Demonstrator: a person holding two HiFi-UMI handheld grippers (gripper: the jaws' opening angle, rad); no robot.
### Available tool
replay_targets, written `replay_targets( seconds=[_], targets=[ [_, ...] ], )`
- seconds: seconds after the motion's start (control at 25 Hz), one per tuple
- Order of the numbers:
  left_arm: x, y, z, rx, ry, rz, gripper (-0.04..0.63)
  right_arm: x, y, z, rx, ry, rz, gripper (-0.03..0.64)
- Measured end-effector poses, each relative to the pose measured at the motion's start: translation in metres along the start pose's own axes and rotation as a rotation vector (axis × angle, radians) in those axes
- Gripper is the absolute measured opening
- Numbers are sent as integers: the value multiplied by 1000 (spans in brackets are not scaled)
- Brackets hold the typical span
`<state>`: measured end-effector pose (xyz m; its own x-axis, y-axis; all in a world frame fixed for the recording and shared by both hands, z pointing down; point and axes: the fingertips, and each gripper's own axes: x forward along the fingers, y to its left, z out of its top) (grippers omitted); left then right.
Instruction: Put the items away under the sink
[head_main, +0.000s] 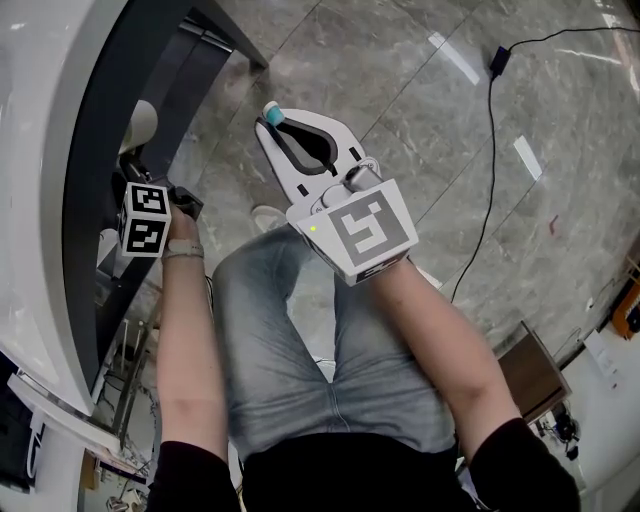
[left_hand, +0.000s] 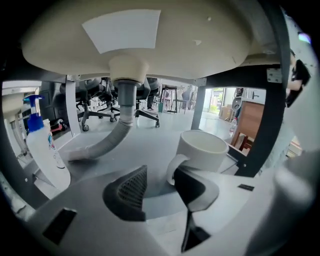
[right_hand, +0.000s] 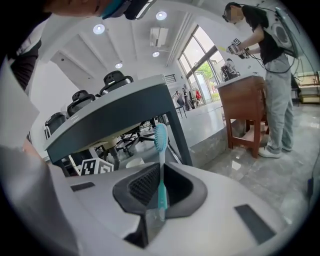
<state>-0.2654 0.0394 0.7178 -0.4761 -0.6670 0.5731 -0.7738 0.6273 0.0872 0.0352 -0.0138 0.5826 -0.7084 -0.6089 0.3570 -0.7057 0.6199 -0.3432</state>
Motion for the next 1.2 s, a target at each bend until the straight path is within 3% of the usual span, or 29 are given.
replay_targets(
  seconds=[0.28,0.64,0.88,1.0,1.2],
  targets=[
    [-29,-3,-21,101,63,-62,172,-1,6,-3,56,-17,-36,44],
    [-45,-16,-12,144,98,-145,170,-8,-12,15,150,-79,-86,44],
    [-82,-64,-8,330,113,-289,132,-15,-36,25,347,-143,-107,44],
    [-106,-82,3,436,137,-354,76,-20,-40,29,442,-185,-116,44],
    [-137,-114,25,544,136,-442,43,-23,-42,42,509,-231,-109,44]
  ],
)
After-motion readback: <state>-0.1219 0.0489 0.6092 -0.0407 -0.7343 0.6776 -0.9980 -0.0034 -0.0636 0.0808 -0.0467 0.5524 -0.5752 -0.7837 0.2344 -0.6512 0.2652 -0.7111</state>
